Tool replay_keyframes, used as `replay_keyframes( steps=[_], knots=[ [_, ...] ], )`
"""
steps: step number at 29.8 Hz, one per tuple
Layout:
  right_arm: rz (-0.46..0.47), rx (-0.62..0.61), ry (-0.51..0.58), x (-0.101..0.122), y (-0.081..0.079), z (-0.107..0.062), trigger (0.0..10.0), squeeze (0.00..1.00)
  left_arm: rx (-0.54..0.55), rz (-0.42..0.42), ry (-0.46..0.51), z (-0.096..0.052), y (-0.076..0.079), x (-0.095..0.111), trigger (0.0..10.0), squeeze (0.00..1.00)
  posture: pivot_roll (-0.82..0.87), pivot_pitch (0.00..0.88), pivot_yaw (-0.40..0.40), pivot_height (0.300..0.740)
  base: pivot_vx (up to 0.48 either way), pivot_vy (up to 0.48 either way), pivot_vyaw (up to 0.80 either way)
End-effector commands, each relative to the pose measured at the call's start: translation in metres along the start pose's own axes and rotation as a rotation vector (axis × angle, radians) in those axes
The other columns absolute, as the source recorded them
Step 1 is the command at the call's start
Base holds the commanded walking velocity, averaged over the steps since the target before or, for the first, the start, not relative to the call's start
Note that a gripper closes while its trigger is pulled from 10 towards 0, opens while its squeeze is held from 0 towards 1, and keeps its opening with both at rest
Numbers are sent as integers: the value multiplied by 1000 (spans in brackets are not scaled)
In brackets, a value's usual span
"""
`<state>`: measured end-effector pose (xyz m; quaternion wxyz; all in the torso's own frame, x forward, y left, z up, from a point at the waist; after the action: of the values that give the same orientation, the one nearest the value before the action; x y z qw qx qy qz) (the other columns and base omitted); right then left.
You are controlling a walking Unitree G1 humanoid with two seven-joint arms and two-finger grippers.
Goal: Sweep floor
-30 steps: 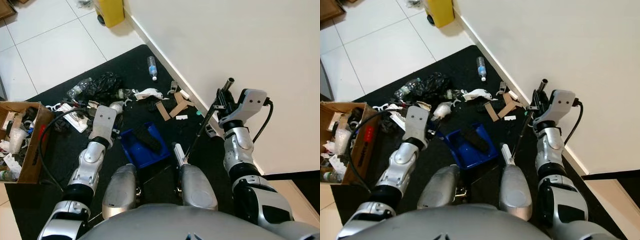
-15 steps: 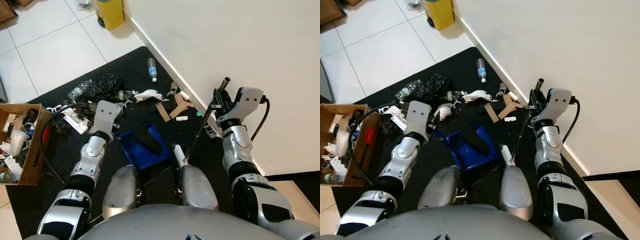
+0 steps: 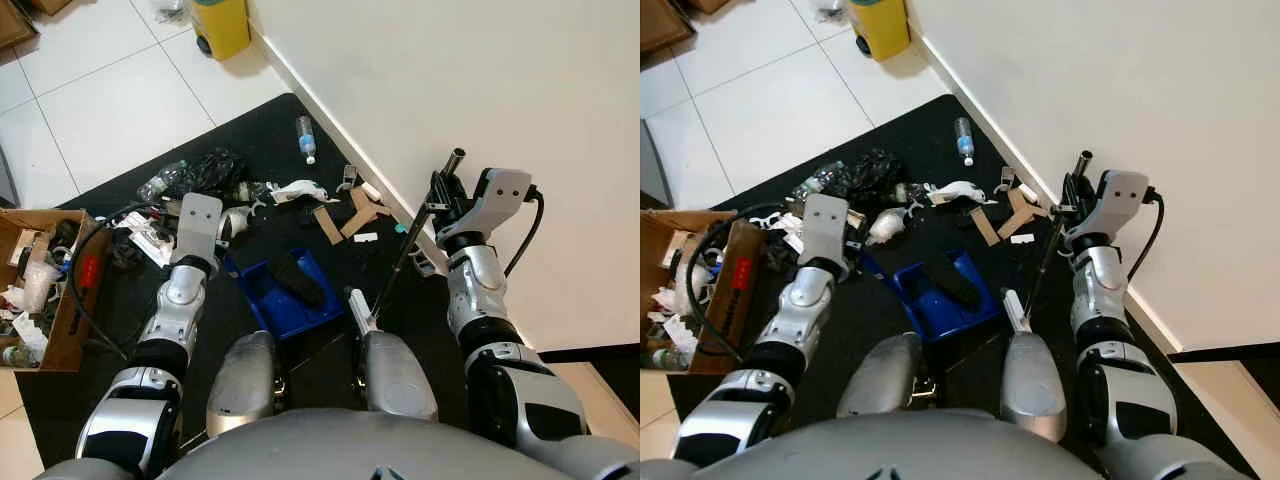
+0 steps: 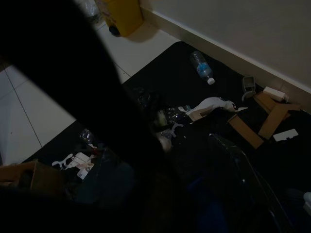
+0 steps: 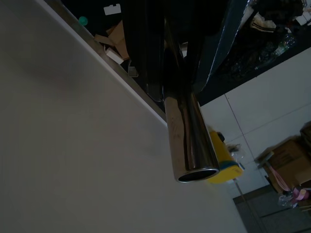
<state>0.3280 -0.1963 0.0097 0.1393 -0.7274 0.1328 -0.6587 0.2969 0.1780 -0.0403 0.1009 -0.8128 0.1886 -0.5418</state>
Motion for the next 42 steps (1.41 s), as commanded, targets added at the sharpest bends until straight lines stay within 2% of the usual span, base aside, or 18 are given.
replay_keyframes(
  steps=[1, 13, 19, 21, 23, 26, 27, 28, 31, 32, 33, 35, 36, 37, 38, 39, 41, 42],
  knots=[
    [26, -34, -49, -13, 8, -7, 10000, 0, 1, -14, -27, -1, 3, -6, 10000, 0, 28, 0, 24, 740, 0, 0, 0],
    [30, -41, -57, -15, 8, -8, 10000, 0, 0, -12, -25, 1, 4, -3, 10000, 0, 26, 0, 25, 740, 0, 0, 0],
    [29, -44, -59, -16, 9, -9, 10000, 0, 14, -8, -88, 2, -1, -8, 10000, 0, 26, 0, 25, 740, 0, 0, 0],
    [29, -45, -61, -17, 10, -10, 10000, 0, 20, -2, -147, 1, -3, -13, 10000, 0, 30, 0, 27, 740, 0, 0, 0],
    [30, -46, -62, -17, 10, -10, 10000, 0, 23, -14, -178, 1, -3, -17, 10000, 0, 31, 0, 28, 740, 0, 0, 0],
    [33, -46, -69, -20, 9, -11, 10000, 0, 33, -125, -252, 0, -2, -21, 9961, 0, 34, 2, 29, 740, 0, 0, 0],
    [34, -46, -71, -20, 8, -11, 10000, 0, 37, -166, -269, 1, -2, -22, 8980, 0, 35, 3, 30, 740, 0, 0, 0],
    [34, -45, -72, -21, 8, -11, 10000, 0, 40, -195, -284, 1, -1, -22, 8784, 0, 35, 3, 30, 740, 0, 0, 0],
    [35, -44, -72, -21, 7, -10, 10000, 0, 41, -212, -292, 1, -1, -22, 8431, 0, 35, 3, 30, 740, 0, 0, 0],
    [35, -44, -73, -21, 7, -10, 10000, 0, 41, -239, -307, 1, 1, -22, 6078, 0, 33, 4, 31, 740, 0, 0, 0],
    [35, -44, -73, -21, 7, -10, 10000, 0, 43, -272, -327, 0, 2, -22, 4157, 0, 32, 4, 31, 740, 0, 0, 0],
    [35, -45, -73, -21, 8, -11, 10000, 0, 44, -292, -337, 0, 3, -21, 4235, 0, 33, 4, 32, 740, 0, 0, 0],
    [35, -46, -74, -21, 8, -11, 10000, 0, 44, -298, -338, 0, 4, -18, 3569, 0, 33, 5, 32, 740, 0, 0, 0],
    [35, -47, -74, -21, 9, -12, 10000, 0, 43, -298, -339, 0, 4, -17, 3569, 0, 33, 5, 32, 740, 0, 0, 0],
    [35, -47, -75, -22, 9, -12, 10000, 0, 42, -294, -337, 0, 4, -15, 2667, 0, 33, 4, 32, 740, 0, 0, 0],
    [35, -47, -75, -22, 9, -12, 10000, 0, 42, -294, -337, 0, 4, -15, 2667, 0, 33, 4, 32, 740, 0, 0, 0],
    [35, -48, -75, -22, 9, -12, 10000, 0, 46, -283, -332, 0, 2, -12, 0, 0, 32, 5, 33, 740, 0, 0, 0],
    [35, -49, -75, -22, 9, -12, 10000, 0, 47, -280, -331, 0, 1, -11, 0, 0, 31, 5, 33, 740, 0, 0, 0]
  ],
)
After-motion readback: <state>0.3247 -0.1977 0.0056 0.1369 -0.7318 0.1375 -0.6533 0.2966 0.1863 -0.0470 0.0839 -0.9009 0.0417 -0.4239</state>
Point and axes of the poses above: a point about 5 cm out from each wrist's last joint towards the gripper, its own z axis pointing out of the wrist towards the gripper, its own x axis along the axis of the wrist's last joint, y = z × x, the point moved 6 cm from there along z, pointing out of the wrist towards the gripper, and after that the axes turned 11 degrees about z, right-handed, at the moved point
